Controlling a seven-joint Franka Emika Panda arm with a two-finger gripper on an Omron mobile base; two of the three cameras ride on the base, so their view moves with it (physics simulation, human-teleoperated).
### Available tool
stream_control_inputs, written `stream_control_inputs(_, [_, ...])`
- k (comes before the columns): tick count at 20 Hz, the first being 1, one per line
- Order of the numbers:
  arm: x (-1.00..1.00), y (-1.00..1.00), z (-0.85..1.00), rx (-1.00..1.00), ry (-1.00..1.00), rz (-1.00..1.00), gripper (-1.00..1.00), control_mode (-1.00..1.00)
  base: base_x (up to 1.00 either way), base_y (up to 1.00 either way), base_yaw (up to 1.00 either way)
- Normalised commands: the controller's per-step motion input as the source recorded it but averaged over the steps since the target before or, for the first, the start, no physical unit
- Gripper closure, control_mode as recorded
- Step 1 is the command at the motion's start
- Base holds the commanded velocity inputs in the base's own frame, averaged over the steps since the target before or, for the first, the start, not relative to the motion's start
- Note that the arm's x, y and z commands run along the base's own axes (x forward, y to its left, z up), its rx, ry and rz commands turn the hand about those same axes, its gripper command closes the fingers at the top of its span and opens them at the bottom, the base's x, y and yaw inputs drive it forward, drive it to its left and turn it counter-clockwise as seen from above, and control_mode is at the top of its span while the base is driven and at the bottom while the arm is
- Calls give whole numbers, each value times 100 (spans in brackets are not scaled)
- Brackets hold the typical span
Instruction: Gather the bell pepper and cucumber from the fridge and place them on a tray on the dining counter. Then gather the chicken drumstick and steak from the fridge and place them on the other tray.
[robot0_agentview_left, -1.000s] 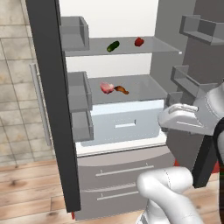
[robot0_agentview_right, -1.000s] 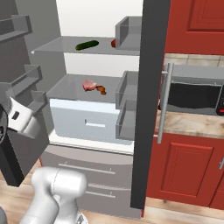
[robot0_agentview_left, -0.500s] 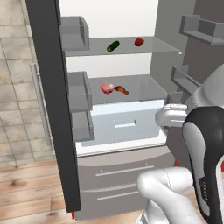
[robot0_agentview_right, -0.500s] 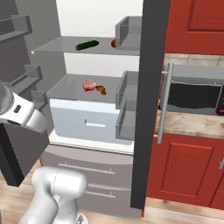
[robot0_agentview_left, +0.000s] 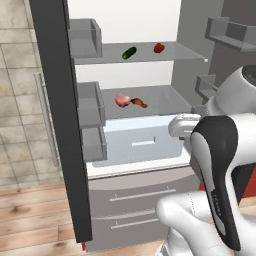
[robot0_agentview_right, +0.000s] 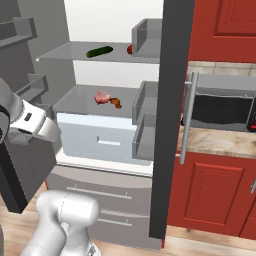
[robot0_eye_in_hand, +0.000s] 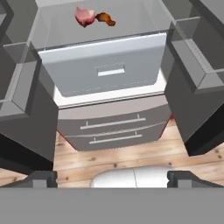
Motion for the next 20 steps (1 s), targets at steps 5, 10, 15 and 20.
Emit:
stream_control_inputs(5, [28,0,0,0,0,0,-100,-100,0,0,0])
stream_control_inputs(10, [6,0,0,0,0,0,-100,100,35,1,0])
stream_control_inputs(15, [0,0,0,0,0,0,-100,100,42,16,0])
stream_control_inputs(20, [0,0,0,0,0,0,-100,100,25,25,-5])
